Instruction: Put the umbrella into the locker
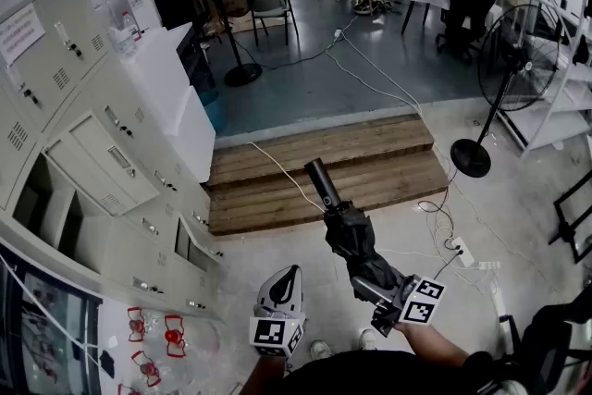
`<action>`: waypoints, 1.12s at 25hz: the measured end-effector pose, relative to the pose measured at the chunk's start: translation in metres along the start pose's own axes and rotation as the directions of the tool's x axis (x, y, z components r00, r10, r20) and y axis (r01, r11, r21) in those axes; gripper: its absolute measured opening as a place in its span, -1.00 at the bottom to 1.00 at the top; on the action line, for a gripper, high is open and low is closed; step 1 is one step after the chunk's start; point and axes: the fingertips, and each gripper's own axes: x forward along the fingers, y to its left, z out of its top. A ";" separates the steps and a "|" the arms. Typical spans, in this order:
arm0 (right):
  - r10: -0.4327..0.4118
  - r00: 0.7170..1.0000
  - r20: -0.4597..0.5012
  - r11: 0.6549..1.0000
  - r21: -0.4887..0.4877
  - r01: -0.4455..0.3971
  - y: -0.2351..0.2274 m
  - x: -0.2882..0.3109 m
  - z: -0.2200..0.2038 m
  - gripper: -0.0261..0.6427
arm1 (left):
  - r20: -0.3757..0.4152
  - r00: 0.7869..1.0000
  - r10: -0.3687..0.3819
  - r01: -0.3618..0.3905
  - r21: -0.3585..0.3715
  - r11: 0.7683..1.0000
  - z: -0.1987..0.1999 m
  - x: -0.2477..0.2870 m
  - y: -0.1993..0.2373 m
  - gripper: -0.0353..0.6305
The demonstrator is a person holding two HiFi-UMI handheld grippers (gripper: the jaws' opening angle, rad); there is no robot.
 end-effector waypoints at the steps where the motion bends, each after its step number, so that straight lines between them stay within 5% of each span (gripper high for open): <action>1: 0.005 1.000 0.005 1.000 0.002 -0.005 0.002 0.004 0.000 -0.32 | -0.001 1.000 0.003 -0.003 -0.005 1.000 0.002 0.000 0.005 -0.90; 18: 0.033 0.999 -0.001 0.999 0.007 -0.033 0.015 0.082 -0.013 -0.30 | 0.037 0.999 0.040 -0.041 0.018 0.999 0.011 -0.027 0.080 -0.90; 28: 0.161 0.981 -0.113 0.987 0.032 -0.158 0.023 0.174 -0.031 -0.30 | 0.035 0.979 0.198 -0.199 0.019 0.980 0.011 -0.055 0.152 -0.91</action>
